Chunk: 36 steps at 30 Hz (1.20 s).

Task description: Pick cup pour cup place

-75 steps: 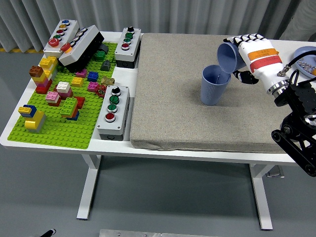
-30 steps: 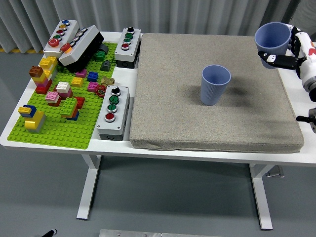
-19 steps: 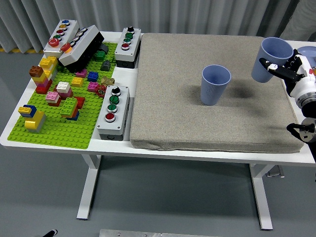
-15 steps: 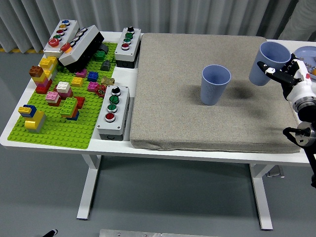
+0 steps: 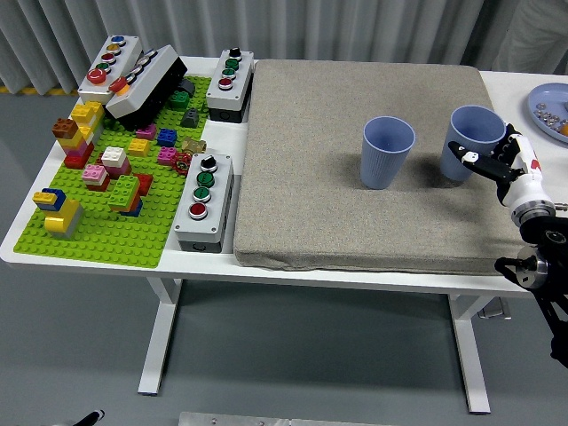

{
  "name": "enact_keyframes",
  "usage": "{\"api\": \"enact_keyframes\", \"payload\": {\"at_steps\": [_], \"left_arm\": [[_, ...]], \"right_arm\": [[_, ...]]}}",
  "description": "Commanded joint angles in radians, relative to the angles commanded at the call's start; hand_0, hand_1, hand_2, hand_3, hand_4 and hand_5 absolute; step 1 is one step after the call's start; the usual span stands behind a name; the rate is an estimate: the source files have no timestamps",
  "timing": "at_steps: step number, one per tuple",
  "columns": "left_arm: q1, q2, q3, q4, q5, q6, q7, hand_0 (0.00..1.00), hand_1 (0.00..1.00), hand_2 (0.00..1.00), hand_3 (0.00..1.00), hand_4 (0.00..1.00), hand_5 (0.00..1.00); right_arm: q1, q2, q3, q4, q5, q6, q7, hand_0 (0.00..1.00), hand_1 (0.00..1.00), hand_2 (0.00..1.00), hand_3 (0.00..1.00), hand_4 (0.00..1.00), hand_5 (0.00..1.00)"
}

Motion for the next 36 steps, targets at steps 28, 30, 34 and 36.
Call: {"api": "enact_keyframes", "payload": {"at_steps": [28,30,34,36], "left_arm": [[0.003,-0.001,0.006,0.0,0.009,-0.002,0.0,0.816,0.78,0.816,0.744,0.539,0.998],[0.002,-0.001,0.005,0.0,0.01,-0.002,0.001,0.815,0.781,0.816,0.743,0.54,0.998],[0.0,-0.001,0.005,0.0,0.01,-0.002,0.0,0.815,0.781,0.816,0.743,0.54,0.998],[0.001,-0.002,0.005,0.0,0.01,-0.002,0.001,0.815,0.782,0.817,0.743,0.539,0.998]], "right_arm": [[-0.04,-0.024,0.002,-0.003,-0.008,0.094,0.036,0.838,0.804,0.788,0.831,0.74,0.054],[-0.039,-0.025,0.003,-0.006,-0.012,0.101,0.031,0.865,0.837,0.848,0.862,0.743,0.06],[-0.038,-0.025,0.005,-0.008,-0.02,0.107,0.026,0.865,0.837,0.848,0.862,0.743,0.06],[-0.038,-0.025,0.006,-0.008,-0.024,0.109,0.024,0.879,0.844,0.867,0.872,0.742,0.057]]}}
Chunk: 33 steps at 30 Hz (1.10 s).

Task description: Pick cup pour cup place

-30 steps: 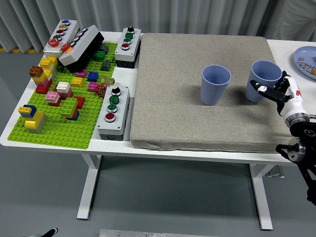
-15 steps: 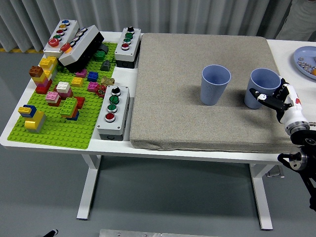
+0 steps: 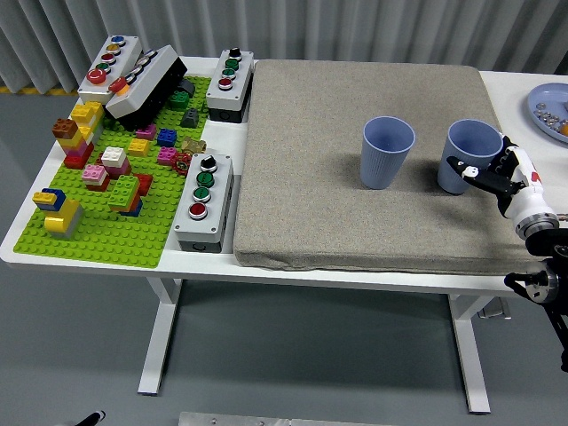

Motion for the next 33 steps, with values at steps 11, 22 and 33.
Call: {"api": "enact_keyframes", "payload": {"at_steps": [11,22,33], "left_arm": [[-0.001,0.0,0.002,0.0,-0.002,0.0,0.0,0.815,0.782,0.817,0.743,0.54,0.998],[0.0,0.001,0.004,0.0,-0.003,-0.001,0.0,0.815,0.782,0.817,0.743,0.539,0.998],[0.001,0.001,0.009,0.0,-0.007,-0.001,-0.001,0.815,0.782,0.817,0.742,0.54,0.998]], "right_arm": [[-0.002,-0.003,0.0,0.001,-0.009,0.004,-0.003,0.882,0.849,0.87,0.876,0.735,0.048],[-0.012,-0.005,-0.012,0.001,-0.031,0.022,-0.021,0.887,0.853,0.88,0.885,0.772,0.079],[-0.01,-0.009,0.005,0.012,-0.078,0.063,-0.048,0.941,0.908,0.959,0.955,0.811,0.15]]}}
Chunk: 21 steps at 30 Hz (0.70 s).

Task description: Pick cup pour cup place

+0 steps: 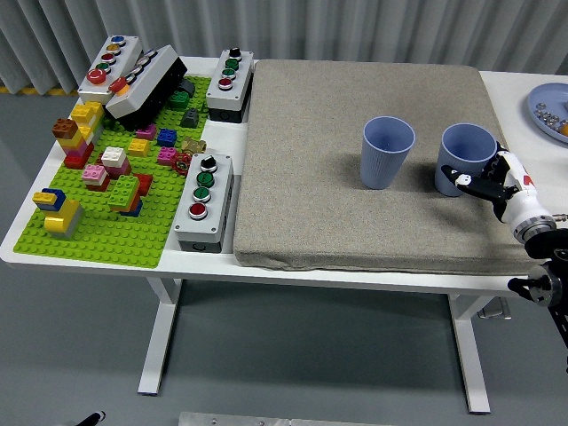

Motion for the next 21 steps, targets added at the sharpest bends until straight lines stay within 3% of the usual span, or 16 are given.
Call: {"api": "enact_keyframes", "payload": {"at_steps": [2,3,21], "left_arm": [[0.001,0.0,0.001,0.0,0.0,0.0,0.0,0.815,0.782,0.817,0.742,0.54,0.998],[0.001,0.0,0.002,0.0,-0.001,0.0,0.0,0.815,0.781,0.817,0.743,0.54,0.998],[0.004,0.0,-0.004,0.0,0.002,0.001,-0.001,0.815,0.781,0.817,0.743,0.54,0.998]], "right_arm": [[0.0,0.0,0.002,-0.001,-0.001,0.01,-0.004,0.941,0.908,0.959,0.955,0.811,0.15],[0.0,0.0,0.003,-0.001,-0.004,0.017,-0.008,0.966,0.935,0.995,0.988,0.835,0.196],[-0.002,-0.009,0.031,0.019,-0.047,0.05,-0.049,0.982,0.965,0.998,0.998,0.852,0.222]]}}
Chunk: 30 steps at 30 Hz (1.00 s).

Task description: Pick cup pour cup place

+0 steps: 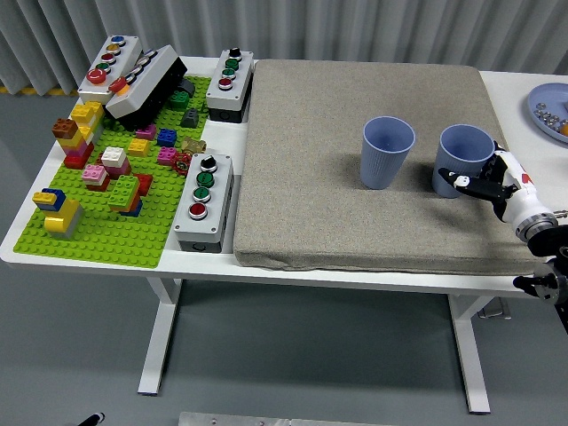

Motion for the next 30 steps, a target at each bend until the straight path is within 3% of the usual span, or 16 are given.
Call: {"api": "enact_keyframes", "payload": {"at_steps": [20,30], "left_arm": [[0.011,-0.004,-0.021,0.0,0.003,0.001,0.0,0.815,0.781,0.816,0.743,0.539,0.998],[0.019,-0.005,-0.048,0.0,0.013,0.0,0.003,0.815,0.78,0.816,0.743,0.539,0.998]], "right_arm": [[-0.065,-0.06,0.041,0.068,-0.023,0.011,-0.022,0.982,0.968,0.998,0.998,0.874,0.254],[-0.165,-0.125,0.09,0.19,-0.039,0.009,-0.03,0.981,0.961,0.998,0.998,0.874,0.267]]}}
